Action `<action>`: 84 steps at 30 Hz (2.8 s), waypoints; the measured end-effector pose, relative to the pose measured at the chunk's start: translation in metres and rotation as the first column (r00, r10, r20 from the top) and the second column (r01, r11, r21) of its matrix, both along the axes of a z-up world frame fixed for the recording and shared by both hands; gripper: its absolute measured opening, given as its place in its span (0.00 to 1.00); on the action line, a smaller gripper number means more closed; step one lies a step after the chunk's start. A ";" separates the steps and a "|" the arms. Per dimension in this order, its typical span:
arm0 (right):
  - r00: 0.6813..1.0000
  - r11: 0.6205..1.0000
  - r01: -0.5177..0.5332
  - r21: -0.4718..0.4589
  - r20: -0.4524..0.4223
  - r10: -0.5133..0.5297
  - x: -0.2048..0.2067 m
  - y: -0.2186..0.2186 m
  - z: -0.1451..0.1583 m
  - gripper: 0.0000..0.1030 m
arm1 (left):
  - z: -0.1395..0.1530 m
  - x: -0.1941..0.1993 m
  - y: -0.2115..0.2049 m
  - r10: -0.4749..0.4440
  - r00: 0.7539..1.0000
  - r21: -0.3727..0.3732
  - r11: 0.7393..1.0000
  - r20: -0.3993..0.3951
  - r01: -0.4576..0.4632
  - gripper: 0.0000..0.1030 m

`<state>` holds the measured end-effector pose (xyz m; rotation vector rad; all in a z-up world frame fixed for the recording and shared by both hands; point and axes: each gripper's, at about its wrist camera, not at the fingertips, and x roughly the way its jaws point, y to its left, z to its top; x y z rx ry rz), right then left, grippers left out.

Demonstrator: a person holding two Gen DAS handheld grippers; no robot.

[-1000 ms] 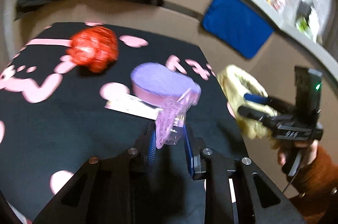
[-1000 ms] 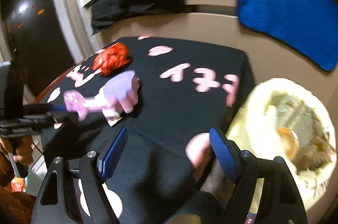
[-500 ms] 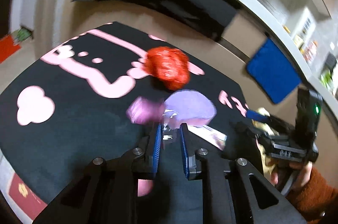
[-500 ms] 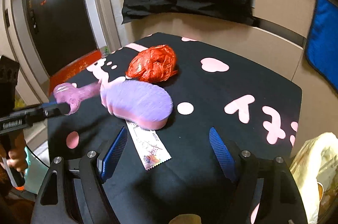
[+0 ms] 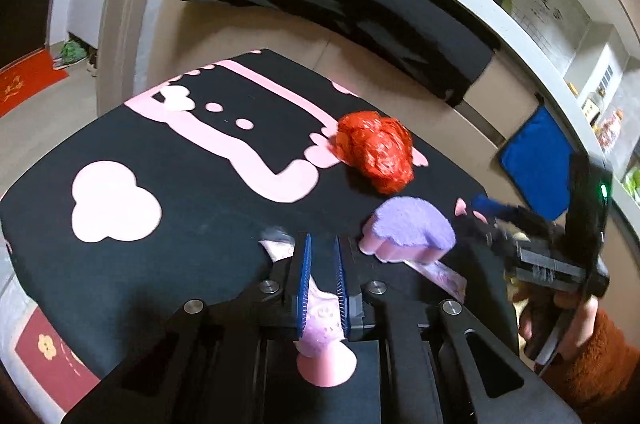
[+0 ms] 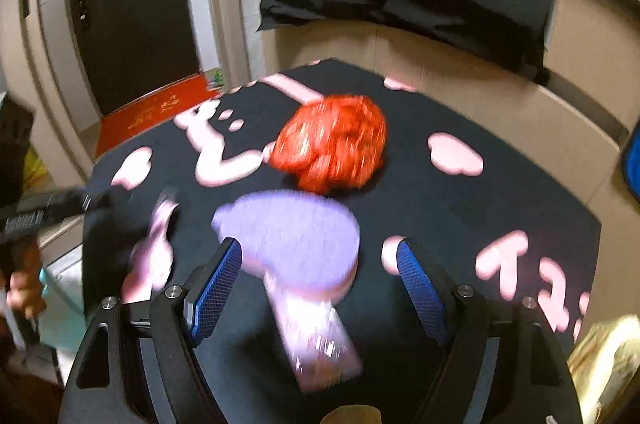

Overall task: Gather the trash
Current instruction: 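Grasp the red plastic bag with the right tool while the left tool holds the pink wrapper, then carry the red bag and pink wrapper over the yellow-lined trash bin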

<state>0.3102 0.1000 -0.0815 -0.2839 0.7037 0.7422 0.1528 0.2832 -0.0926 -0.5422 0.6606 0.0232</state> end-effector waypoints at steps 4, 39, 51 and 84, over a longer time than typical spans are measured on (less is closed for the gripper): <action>0.998 0.997 0.057 0.060 0.014 -0.058 0.031 0.032 0.013 0.75 | 0.001 -0.006 0.010 0.050 0.999 -0.021 0.999 0.018 -0.050 0.34; 0.966 0.964 0.257 0.066 -0.038 -0.255 0.012 -0.105 0.011 0.51 | -0.030 0.007 -0.055 0.170 0.967 0.063 0.985 -0.190 -0.161 0.45; 0.950 0.944 0.310 0.116 -0.058 -0.305 -0.023 -0.163 -0.010 0.51 | -0.027 0.018 -0.079 0.271 0.939 0.241 0.946 -0.210 -0.219 0.40; 0.833 0.852 0.470 0.231 0.203 -0.515 -0.083 -0.296 0.105 0.51 | 0.158 0.080 -0.300 -0.366 0.903 0.377 0.887 0.227 0.265 0.40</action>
